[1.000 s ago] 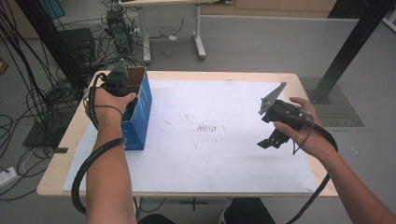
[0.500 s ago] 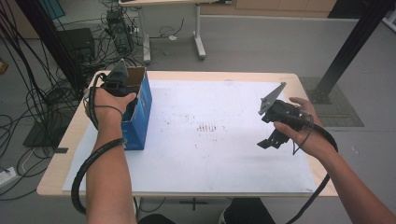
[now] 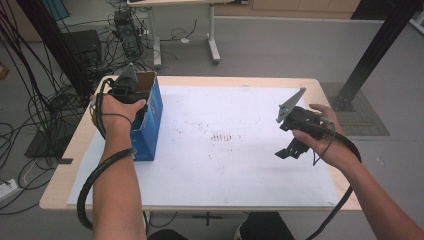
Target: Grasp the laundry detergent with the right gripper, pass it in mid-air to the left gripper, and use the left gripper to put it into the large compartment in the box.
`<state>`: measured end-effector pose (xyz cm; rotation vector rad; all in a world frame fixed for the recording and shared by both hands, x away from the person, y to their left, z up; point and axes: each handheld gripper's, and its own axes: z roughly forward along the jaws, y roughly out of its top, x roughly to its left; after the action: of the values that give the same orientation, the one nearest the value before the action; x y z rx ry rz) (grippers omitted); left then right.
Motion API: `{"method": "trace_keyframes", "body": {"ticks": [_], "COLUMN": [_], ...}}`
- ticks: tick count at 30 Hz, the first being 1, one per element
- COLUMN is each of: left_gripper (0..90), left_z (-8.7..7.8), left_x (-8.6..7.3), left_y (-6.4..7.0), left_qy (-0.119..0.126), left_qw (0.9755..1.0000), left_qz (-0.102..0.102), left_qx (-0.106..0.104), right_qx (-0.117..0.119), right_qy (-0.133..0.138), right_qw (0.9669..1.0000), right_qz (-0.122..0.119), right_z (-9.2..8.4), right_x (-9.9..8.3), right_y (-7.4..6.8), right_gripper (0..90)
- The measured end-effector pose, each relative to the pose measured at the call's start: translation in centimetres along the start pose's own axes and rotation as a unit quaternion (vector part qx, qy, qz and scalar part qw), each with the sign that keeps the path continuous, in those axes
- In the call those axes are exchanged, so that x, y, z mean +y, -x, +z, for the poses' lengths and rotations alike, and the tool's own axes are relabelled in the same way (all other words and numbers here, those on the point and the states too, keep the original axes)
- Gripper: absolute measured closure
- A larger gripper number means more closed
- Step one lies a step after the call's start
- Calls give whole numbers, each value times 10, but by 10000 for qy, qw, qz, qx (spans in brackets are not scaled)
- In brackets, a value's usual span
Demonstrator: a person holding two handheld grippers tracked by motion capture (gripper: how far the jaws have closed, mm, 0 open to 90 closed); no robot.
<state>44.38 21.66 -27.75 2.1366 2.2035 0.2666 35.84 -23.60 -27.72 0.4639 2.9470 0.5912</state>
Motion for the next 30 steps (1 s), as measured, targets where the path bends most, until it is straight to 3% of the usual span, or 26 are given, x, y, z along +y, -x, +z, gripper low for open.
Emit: {"method": "trace_keyframes", "body": {"ticks": [30], "left_gripper": [366], "left_z": [-1], "left_x": [-1], "left_y": [3], "left_qy": [61], "left_qw": [10000], "left_qz": [8], "left_qx": [40], "right_qx": [-28], "right_qy": [11], "right_qw": [10000], "right_qz": [-13], "right_z": [-3], "right_x": [-1], "right_y": [-1], "right_gripper": [62]}}
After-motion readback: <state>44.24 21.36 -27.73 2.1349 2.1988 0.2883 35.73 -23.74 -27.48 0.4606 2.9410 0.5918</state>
